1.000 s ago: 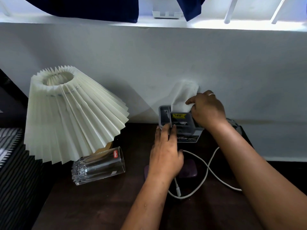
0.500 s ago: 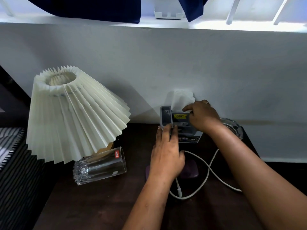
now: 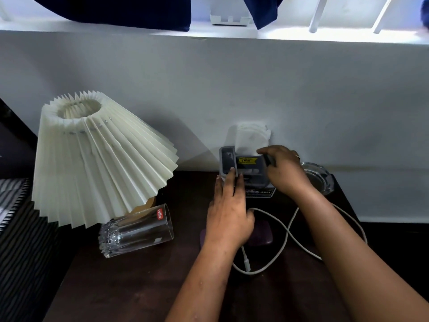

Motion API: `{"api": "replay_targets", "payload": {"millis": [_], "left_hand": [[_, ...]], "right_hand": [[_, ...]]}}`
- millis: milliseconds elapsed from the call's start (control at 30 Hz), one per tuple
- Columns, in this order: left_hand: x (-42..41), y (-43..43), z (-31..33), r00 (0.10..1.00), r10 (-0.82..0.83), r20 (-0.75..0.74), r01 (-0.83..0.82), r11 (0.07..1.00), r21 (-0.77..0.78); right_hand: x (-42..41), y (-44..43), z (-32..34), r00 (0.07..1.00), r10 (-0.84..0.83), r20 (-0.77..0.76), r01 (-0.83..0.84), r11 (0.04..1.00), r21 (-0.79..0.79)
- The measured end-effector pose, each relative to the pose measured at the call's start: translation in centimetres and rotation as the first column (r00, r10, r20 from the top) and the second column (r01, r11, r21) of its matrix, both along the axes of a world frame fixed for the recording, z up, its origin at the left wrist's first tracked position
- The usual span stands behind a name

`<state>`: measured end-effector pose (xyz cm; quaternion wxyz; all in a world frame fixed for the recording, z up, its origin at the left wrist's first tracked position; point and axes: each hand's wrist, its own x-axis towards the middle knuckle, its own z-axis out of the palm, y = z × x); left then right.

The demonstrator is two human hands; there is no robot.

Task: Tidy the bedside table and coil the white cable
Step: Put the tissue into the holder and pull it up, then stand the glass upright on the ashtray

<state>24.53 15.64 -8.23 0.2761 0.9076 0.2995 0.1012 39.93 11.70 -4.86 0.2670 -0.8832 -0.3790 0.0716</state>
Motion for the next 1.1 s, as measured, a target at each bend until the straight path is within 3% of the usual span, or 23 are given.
{"api": "replay_targets", "payload": {"millis": [167, 300, 467, 633, 800, 933, 1100], "left_hand": [[-0.2, 0.1, 0.1, 0.999, -0.031, -0.032, 0.032, 0.999, 0.023], [-1.0, 0.1, 0.4, 0.997, -0.043, -0.065, 0.049, 0.994, 0.096], [-4.1, 0.1, 1.7, 0.990, -0.051, -0.132, 0.076, 0.979, 0.187], [-9.3, 1.1, 3.1, 0.981, 0.112, -0.157, -0.078, 0.975, 0.210], [-14.3, 3.7, 2.4, 0.901, 0.308, -0.305, -0.249, 0.944, 0.216], [-14.5, 5.0, 1.3, 0.875, 0.323, -0.360, -0.255, 0.941, 0.222], [-13.3, 5.6, 0.7, 0.861, 0.365, -0.353, -0.252, 0.911, 0.327]], "right_hand": [[-2.4, -2.0, -0.3, 0.997, 0.001, -0.072, 0.013, 0.980, 0.197], [-4.2, -3.1, 0.4, 0.995, -0.052, -0.085, 0.072, 0.965, 0.251], [-10.1, -4.1, 0.4, 0.925, 0.128, -0.357, 0.022, 0.922, 0.386], [-15.4, -4.0, -0.6, 0.859, 0.262, -0.439, -0.110, 0.933, 0.343], [-17.2, -3.1, -1.7, 0.803, 0.284, -0.525, -0.166, 0.951, 0.261], [-18.1, -1.9, -3.4, 0.771, 0.326, -0.547, -0.313, 0.942, 0.121], [-18.9, -0.3, -4.0, 0.743, 0.363, -0.563, -0.380, 0.920, 0.092]]}}
